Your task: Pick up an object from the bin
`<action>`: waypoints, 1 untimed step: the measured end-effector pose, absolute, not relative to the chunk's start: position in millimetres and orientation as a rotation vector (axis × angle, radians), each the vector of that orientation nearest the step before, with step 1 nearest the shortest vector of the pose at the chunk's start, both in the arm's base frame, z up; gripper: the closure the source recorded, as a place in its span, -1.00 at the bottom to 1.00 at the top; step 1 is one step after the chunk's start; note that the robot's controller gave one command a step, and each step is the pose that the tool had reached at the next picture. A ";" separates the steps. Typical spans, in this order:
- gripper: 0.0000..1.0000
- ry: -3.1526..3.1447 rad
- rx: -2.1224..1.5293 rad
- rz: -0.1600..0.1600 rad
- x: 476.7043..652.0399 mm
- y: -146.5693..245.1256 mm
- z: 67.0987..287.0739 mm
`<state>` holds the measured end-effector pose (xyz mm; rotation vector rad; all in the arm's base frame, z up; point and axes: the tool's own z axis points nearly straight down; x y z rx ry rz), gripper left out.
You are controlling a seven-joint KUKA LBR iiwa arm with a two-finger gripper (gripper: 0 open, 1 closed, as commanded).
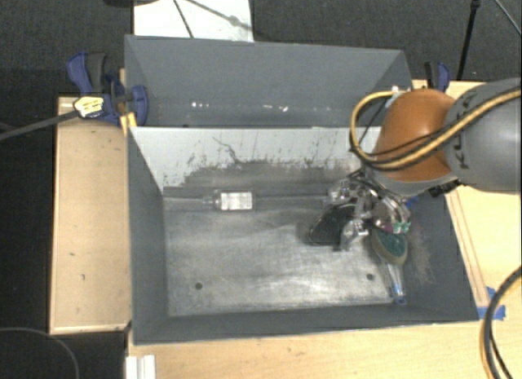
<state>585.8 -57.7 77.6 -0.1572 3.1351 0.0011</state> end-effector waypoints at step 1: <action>1.00 3.129 -0.111 -0.001 584.0 -54.8 219.9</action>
Offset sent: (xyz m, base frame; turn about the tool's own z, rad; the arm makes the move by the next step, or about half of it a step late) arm -0.0039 0.0029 0.1370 0.0350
